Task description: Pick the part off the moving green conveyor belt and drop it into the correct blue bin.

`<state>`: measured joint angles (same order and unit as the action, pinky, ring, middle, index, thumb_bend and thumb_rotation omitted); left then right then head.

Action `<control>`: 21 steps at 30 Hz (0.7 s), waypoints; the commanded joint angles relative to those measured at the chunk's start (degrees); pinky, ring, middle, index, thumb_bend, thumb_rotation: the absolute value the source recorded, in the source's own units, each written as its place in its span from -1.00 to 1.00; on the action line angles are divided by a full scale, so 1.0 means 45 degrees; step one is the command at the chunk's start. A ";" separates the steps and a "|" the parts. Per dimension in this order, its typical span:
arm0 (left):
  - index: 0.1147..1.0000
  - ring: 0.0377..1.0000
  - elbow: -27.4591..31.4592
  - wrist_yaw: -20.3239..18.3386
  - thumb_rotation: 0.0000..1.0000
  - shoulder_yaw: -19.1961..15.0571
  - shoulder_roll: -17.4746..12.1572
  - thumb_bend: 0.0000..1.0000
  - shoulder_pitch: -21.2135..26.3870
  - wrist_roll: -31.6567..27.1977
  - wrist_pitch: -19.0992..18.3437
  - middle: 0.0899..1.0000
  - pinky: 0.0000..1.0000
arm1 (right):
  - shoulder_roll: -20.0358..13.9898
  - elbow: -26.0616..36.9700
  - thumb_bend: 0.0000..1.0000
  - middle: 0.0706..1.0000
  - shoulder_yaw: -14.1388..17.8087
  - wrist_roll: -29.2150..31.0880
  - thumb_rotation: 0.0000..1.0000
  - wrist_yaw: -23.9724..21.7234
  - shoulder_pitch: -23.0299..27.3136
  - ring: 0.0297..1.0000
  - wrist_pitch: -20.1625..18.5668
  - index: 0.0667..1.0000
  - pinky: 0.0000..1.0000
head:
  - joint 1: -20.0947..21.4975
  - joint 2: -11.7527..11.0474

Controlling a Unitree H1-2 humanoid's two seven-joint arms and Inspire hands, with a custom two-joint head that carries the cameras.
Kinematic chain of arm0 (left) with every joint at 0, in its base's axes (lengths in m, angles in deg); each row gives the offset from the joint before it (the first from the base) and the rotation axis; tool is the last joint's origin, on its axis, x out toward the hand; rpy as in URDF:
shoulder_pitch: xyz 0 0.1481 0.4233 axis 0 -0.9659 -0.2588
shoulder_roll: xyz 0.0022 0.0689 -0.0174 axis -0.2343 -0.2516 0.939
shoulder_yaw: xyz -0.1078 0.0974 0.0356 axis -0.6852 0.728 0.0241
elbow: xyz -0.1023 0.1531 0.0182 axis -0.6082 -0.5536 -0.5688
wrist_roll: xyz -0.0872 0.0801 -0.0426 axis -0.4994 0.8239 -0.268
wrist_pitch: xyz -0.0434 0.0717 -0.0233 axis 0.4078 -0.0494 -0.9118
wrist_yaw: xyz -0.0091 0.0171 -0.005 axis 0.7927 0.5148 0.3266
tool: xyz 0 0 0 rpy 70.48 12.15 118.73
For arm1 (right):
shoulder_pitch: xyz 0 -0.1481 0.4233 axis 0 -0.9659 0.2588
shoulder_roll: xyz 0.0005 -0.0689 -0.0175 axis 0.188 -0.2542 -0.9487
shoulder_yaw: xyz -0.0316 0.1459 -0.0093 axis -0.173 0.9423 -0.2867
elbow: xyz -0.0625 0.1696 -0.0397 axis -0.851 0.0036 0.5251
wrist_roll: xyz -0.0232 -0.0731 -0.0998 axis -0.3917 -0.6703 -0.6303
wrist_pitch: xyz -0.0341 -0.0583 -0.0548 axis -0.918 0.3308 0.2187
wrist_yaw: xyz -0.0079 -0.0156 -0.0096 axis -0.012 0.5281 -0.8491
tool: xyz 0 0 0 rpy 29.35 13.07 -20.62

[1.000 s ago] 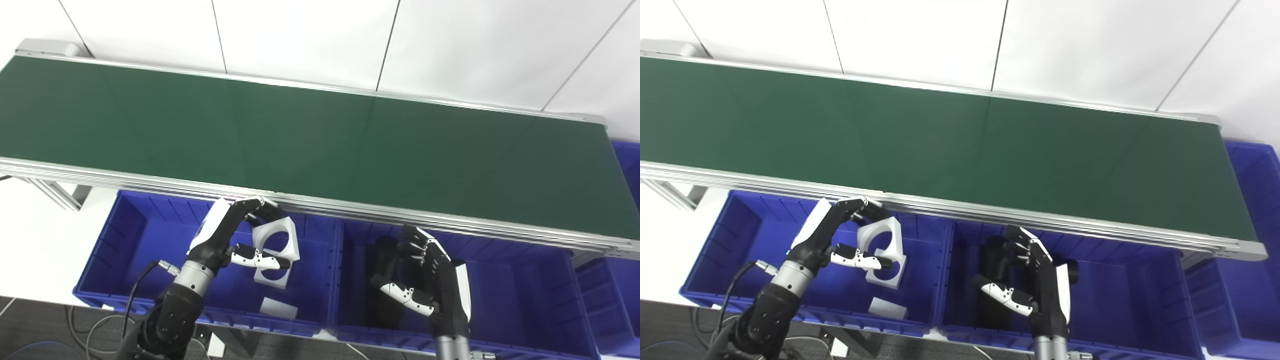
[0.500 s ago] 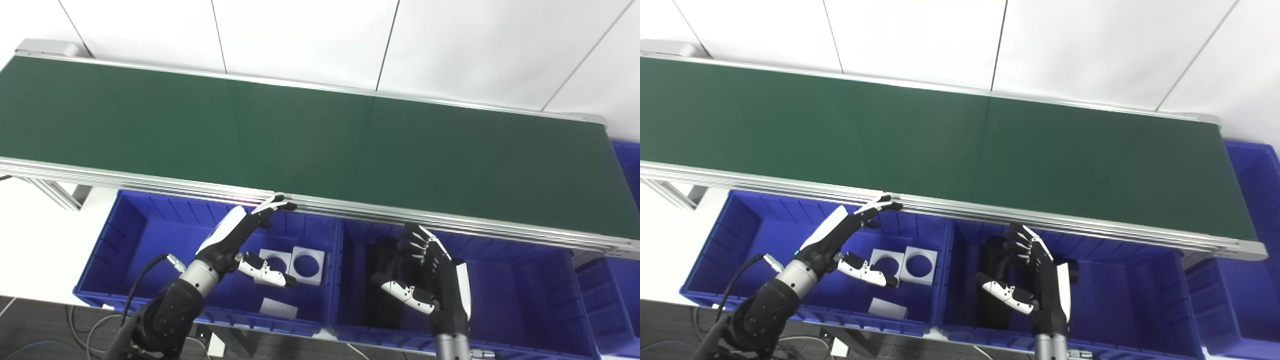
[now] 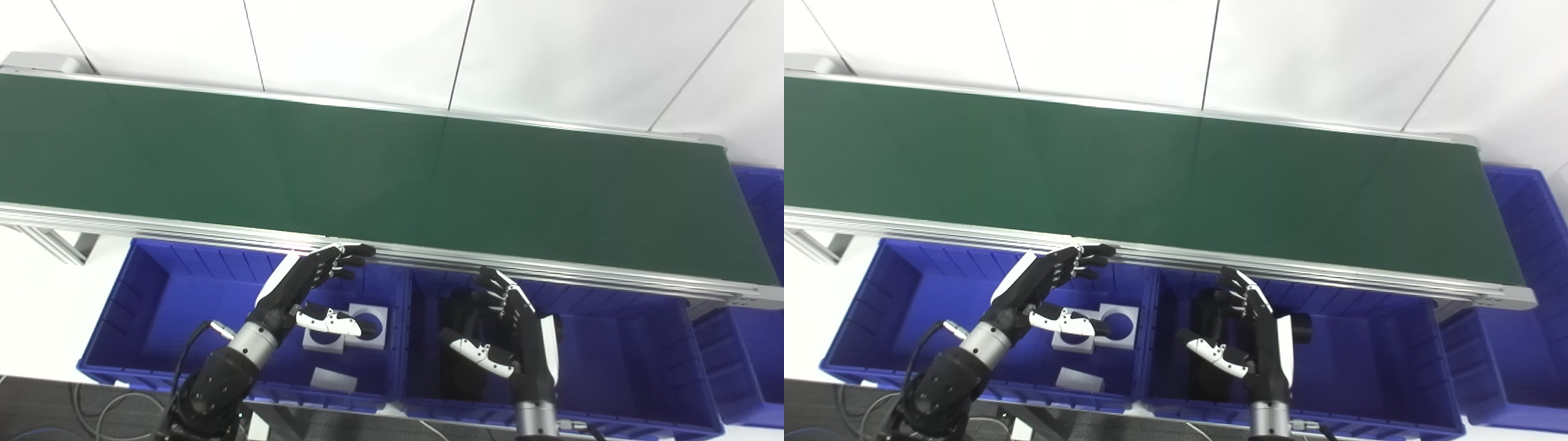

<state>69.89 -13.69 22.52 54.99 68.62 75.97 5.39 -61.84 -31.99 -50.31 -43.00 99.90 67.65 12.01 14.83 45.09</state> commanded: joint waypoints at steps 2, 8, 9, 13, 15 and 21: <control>0.39 0.38 -0.0535 0.0385 -1.00 -0.0473 0.0352 0.36 0.0147 -0.0868 0.1715 0.45 0.30 | 0.0452 0.0078 0.38 0.50 0.0033 -0.0255 -0.96 0.0473 0.0014 0.38 0.0424 0.53 0.14 | 0.0518 -0.0128; 0.21 0.21 -0.1505 0.0831 -1.00 -0.0884 0.0712 0.26 0.0310 -0.0831 0.3575 0.25 0.14 | 0.0661 -0.0084 0.34 0.49 0.0042 -0.0585 -1.00 0.0898 -0.0005 0.38 0.0632 0.54 0.14 | 0.0728 -0.0260; 0.19 0.20 -0.1563 0.0864 -1.00 -0.0892 0.0726 0.25 0.0309 -0.0813 0.3706 0.23 0.14 | 0.0674 -0.0109 0.33 0.49 0.0038 -0.0623 -1.00 0.0955 -0.0013 0.38 0.0668 0.55 0.14 | 0.0718 -0.0264; 0.19 0.22 -0.1660 0.0981 -1.00 -0.0777 0.0747 0.26 0.0245 -0.0529 0.3867 0.23 0.16 | 0.0640 -0.0332 0.32 0.47 0.0004 -0.0604 -1.00 0.1154 -0.0029 0.38 0.0815 0.54 0.15 | 0.0409 -0.0480; 0.20 0.24 -0.1689 0.1024 -1.00 -0.0721 0.0778 0.29 0.0203 -0.0415 0.3888 0.25 0.19 | 0.0621 -0.0327 0.32 0.47 0.0000 -0.0592 -1.00 0.1141 -0.0072 0.38 0.0773 0.55 0.15 | 0.0242 -0.0621; 0.19 0.26 -0.1601 0.1184 -1.00 -0.0619 0.0989 0.35 -0.0050 -0.0272 0.3671 0.24 0.28 | 0.0341 -0.0622 0.32 0.49 -0.0272 -0.0607 -0.96 0.1229 -0.0095 0.39 0.0921 0.56 0.15 | -0.0278 -0.1796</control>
<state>61.63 -9.20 19.68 59.28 68.41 74.26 20.59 -60.12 -35.14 -50.80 -45.56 104.27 67.07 12.75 13.80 37.79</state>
